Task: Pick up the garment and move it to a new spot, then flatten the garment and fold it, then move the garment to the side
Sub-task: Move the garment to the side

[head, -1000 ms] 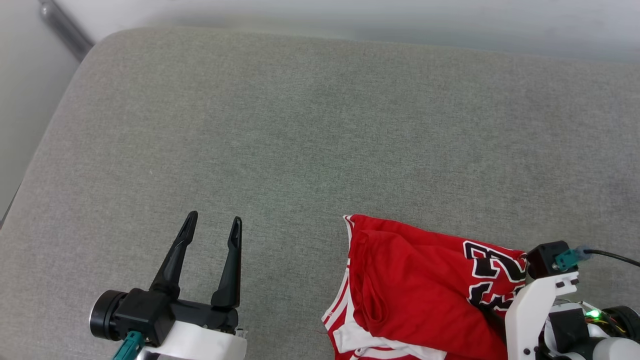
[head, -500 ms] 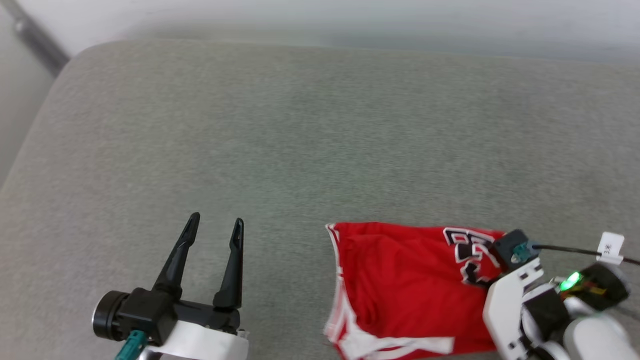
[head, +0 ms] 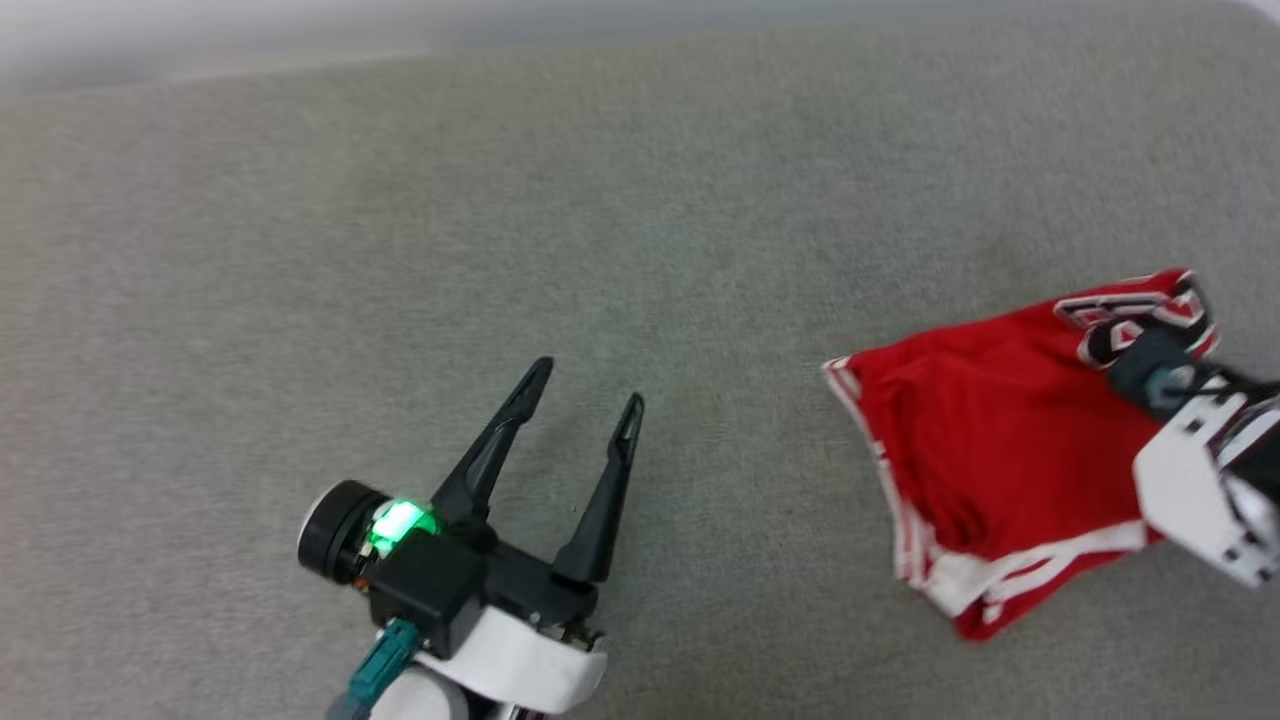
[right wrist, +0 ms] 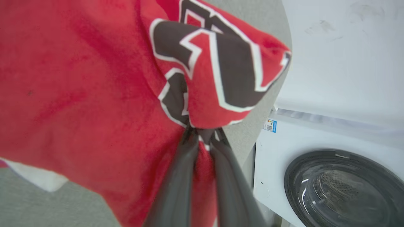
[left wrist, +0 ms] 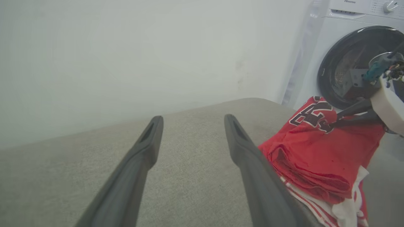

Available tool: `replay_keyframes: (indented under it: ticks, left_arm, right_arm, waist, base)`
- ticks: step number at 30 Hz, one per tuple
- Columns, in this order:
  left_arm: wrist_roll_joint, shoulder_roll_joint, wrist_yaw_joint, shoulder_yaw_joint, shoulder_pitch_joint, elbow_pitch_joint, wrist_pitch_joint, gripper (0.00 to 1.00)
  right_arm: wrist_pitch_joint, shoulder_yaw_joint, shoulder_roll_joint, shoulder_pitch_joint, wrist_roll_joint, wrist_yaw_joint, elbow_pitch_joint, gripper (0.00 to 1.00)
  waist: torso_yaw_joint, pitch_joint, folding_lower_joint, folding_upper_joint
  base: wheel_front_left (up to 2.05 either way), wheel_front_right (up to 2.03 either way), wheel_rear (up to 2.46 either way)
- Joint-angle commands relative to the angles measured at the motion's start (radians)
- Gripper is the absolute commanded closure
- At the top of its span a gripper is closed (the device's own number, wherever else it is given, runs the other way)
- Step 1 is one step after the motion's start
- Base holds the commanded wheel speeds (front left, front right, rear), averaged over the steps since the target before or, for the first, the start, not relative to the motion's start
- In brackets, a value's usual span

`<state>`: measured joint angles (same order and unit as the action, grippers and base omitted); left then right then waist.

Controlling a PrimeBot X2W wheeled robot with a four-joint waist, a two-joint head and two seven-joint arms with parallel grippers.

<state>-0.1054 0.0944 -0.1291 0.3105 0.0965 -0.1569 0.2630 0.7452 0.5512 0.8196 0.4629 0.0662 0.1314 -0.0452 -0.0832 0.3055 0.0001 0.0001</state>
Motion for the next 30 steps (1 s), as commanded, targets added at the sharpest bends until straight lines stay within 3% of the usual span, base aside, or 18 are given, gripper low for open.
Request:
replay_keyframes:
  ticks: [1, 9, 21, 30]
  left_arm:
    - [0.006, 0.010, -0.001, 0.009, 0.021, -0.003, 0.002, 0.00]
    - [0.024, 0.050, -0.001, 0.128, 0.148, -0.005, 0.002, 0.00]
    - [0.040, 0.100, -0.001, 0.183, 0.251, -0.035, 0.002, 0.00]
    - [0.033, 0.113, -0.001, 0.181, 0.265, -0.024, 0.002, 0.00]
  right_arm:
    - [-0.009, 0.001, 0.015, 0.027, -0.004, -0.001, 0.010, 1.00]
    - [-0.141, -0.091, 0.107, 0.145, -0.018, -0.002, 0.199, 1.00]
    - [-0.362, -0.352, 0.090, 0.210, -0.078, -0.002, 0.518, 1.00]
    - [-0.465, -0.486, 0.037, 0.232, -0.142, -0.002, 0.665, 1.00]
  waist:
    - [-0.065, 0.076, -0.0001, -0.0001]
    - [-0.125, 0.230, -0.0001, -0.0001]
    - [-0.143, 0.383, -0.0001, -0.0001]
    - [-0.119, 0.406, -0.0001, -0.0001]
  base:
    - [0.00, 0.00, 0.00]
    - [0.00, 0.00, 0.00]
    - [0.00, 0.00, 0.00]
    - [0.00, 0.00, 0.00]
